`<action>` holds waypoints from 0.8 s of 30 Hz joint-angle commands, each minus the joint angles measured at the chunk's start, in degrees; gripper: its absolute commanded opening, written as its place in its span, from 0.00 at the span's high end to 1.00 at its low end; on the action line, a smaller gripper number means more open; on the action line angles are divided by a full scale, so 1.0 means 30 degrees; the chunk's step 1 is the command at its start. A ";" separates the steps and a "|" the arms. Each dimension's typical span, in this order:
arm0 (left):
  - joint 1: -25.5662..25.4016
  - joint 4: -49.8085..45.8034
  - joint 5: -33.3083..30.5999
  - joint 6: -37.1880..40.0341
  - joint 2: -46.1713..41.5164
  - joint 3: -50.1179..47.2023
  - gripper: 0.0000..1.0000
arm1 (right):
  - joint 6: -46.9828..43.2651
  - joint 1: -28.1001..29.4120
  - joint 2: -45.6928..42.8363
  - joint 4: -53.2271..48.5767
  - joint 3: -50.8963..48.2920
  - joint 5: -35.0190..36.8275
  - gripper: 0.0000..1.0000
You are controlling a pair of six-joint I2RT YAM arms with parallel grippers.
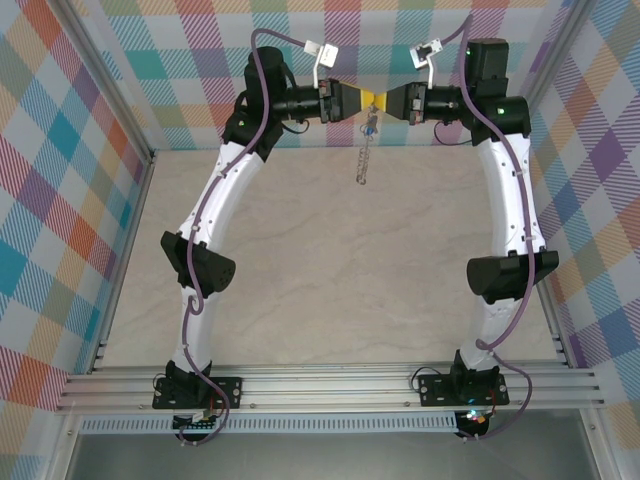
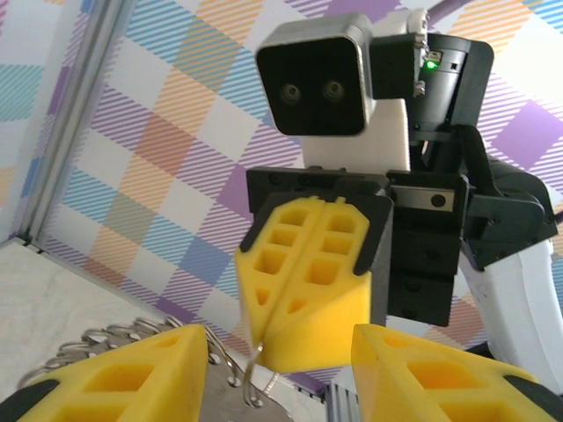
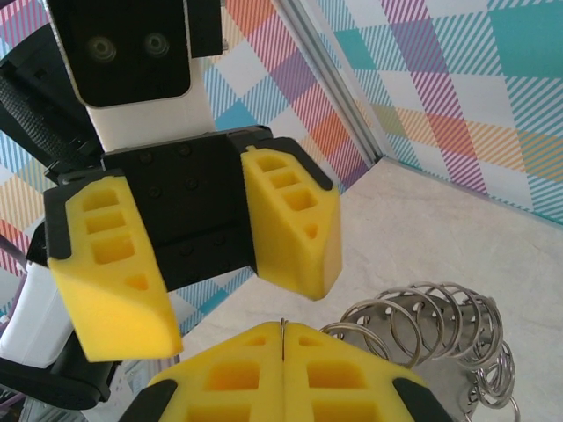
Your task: Put the keys on the keyring
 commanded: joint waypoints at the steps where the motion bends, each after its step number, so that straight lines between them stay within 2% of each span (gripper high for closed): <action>1: 0.0242 0.0201 -0.0558 0.0031 -0.0286 0.0433 0.53 | 0.0181 -0.0018 -0.0906 0.0671 0.0134 -0.0850 1.00; 12: 0.0077 0.0793 0.0316 -0.0920 0.0459 0.0450 0.54 | 0.0791 -0.0259 -0.0906 0.1364 0.0013 -0.1307 1.00; 24: -0.0480 0.2307 0.1334 -0.2340 0.0970 0.0450 0.63 | 0.1484 -0.0355 -0.0766 0.2080 -0.0096 -0.1772 1.00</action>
